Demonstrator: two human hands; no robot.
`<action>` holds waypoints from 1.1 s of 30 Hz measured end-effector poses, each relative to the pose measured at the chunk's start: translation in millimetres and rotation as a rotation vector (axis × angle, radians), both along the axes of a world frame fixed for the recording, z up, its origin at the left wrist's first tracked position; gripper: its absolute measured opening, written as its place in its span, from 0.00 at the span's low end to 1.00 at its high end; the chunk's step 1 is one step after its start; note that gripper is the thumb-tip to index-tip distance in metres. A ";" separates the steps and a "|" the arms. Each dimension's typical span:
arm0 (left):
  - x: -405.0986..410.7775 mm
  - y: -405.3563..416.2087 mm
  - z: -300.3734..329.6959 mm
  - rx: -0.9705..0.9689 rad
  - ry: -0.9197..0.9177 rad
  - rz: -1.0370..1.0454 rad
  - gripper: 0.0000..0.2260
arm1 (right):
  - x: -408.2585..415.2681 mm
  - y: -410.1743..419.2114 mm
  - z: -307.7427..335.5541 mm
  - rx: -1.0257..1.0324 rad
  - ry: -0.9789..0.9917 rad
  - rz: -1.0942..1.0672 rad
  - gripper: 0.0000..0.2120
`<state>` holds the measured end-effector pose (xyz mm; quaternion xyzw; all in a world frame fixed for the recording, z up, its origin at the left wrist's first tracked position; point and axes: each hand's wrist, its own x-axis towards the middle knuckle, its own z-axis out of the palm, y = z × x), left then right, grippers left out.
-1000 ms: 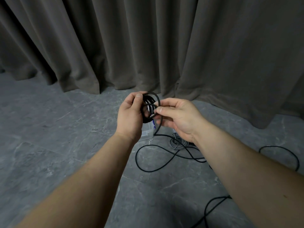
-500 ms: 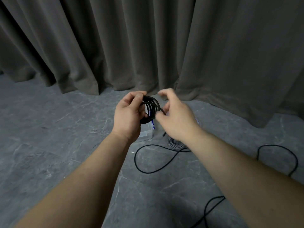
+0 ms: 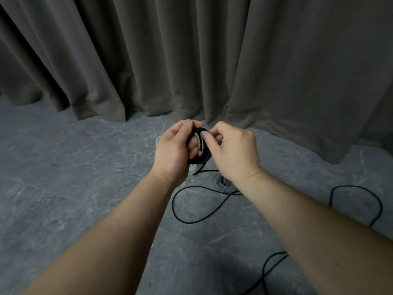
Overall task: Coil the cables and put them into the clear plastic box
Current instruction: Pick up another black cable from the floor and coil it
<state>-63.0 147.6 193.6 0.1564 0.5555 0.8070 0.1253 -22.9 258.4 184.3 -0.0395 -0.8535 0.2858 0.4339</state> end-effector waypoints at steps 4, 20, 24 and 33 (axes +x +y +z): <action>-0.6 -1.7 0.4 0.014 -0.024 -0.018 0.13 | 1.2 -1.0 -0.6 -0.150 -0.082 0.032 0.10; -1.1 -3.9 1.8 -0.100 0.122 0.126 0.06 | -1.1 -11.6 1.7 -0.440 -0.209 0.268 0.12; 2.6 -1.3 0.5 -0.252 0.274 0.133 0.06 | -3.5 -8.3 -1.2 -0.486 -0.126 0.205 0.11; 6.9 8.6 10.7 0.059 0.000 0.091 0.06 | -8.1 -2.8 -5.9 -0.767 -0.210 0.383 0.09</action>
